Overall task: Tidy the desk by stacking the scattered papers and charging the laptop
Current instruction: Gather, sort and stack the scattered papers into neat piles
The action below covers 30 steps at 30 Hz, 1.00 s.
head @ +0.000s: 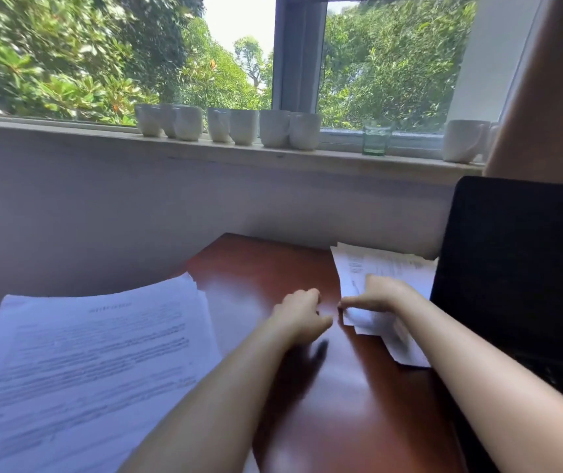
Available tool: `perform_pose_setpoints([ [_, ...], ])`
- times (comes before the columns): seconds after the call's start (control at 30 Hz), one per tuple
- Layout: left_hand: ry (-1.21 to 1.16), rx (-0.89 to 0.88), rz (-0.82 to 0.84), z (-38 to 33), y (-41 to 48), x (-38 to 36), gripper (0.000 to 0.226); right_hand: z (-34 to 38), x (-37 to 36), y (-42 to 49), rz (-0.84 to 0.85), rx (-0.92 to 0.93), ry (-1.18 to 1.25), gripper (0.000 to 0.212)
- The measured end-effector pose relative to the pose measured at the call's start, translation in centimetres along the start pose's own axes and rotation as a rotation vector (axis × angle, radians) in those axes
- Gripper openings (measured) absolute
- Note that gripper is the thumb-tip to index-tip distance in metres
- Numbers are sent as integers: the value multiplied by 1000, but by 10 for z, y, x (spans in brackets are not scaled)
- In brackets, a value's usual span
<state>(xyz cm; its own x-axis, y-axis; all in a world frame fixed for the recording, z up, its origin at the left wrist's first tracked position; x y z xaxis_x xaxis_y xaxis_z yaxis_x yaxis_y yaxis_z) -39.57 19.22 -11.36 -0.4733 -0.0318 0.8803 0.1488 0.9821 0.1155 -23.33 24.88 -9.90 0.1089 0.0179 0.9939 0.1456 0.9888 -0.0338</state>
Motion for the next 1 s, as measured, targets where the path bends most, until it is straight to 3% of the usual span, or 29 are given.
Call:
perform_pose_setpoints([
  [0.07, 27, -28, -55, 5, 1, -8, 36, 1, 10, 1, -21, 4, -45, 55],
  [0.13, -10, -31, -81, 7, 2, -11, 36, 1, 15, 0, -20, -9, -56, 44],
  [0.27, -127, -15, -97, 11, 4, -10, 36, 8, 13, 1, 54, -26, -80, 73],
  [0.33, -157, -7, -102, 14, 6, -9, 36, 12, 12, 3, 75, -32, -83, 75],
  [0.5, -193, 2, -123, 20, 8, -8, 34, 13, 15, 12, 17, -53, -71, 41],
  [0.67, -255, 16, -170, 24, 9, -4, 31, 9, 12, 7, -150, -63, -147, 5],
  [0.73, -269, 15, -182, 24, 8, -3, 31, 7, 11, 6, -222, -85, -146, 22],
  [0.87, -377, 64, -216, 25, 7, 1, 33, 14, 15, 1, -271, -56, -52, 13],
  [1.0, -551, 170, -279, 26, 5, 6, 46, 35, 14, -16, -264, 86, -21, 9],
])
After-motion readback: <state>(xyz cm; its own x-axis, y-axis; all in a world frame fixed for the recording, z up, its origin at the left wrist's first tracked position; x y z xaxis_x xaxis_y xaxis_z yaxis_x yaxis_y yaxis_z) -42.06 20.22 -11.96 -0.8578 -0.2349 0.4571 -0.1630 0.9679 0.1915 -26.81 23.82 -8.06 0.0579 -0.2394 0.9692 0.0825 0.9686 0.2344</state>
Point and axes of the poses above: each hand's wrist, its own y-axis towards the middle knuckle, its own x-axis out of the back of the hand, z = x × y, the point moved 1 cm from there along y, towards the middle knuckle, and after that the axes turned 7 degrees about -z, right-handed, at the moved point
